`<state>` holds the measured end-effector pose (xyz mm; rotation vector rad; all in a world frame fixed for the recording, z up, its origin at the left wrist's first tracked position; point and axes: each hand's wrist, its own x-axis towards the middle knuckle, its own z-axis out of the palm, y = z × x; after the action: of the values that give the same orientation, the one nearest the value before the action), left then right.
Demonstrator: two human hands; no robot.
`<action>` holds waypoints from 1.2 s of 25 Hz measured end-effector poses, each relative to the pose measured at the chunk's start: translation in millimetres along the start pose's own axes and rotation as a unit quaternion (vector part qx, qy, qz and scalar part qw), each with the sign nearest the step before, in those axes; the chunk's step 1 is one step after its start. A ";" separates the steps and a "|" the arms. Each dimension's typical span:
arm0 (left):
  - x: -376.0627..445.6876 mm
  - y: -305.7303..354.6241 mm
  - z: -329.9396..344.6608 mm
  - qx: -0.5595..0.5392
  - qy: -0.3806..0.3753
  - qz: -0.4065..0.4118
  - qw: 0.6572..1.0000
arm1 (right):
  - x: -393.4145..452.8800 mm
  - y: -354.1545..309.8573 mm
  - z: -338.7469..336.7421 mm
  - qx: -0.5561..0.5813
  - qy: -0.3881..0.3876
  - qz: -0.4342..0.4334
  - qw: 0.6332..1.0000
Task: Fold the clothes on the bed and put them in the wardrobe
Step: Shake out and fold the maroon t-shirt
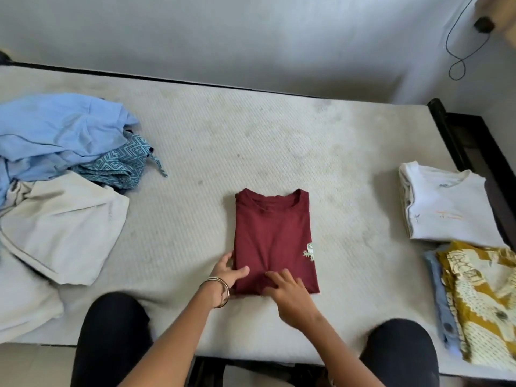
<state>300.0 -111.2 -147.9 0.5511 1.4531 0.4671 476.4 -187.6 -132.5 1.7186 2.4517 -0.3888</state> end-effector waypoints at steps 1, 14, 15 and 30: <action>2.6 -2.1 0.7 0.019 0.034 0.018 0.999 | 5.1 6.2 -2.4 0.070 0.035 0.055 0.995; -14.4 49.7 30.0 -0.034 0.013 -0.061 0.997 | 29.1 72.3 -14.3 0.652 0.066 0.435 0.617; -22.7 52.4 28.3 -0.055 -0.007 -0.071 0.996 | 20.7 76.3 -19.2 0.702 0.057 0.415 0.576; -93.7 136.5 264.4 0.056 -0.229 0.127 0.964 | -138.4 258.8 -169.2 0.767 0.258 0.296 0.507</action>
<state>561.5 -78.1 18.9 0.8802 0.9726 0.4233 774.7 -182.7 27.9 3.2505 0.8546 -2.7931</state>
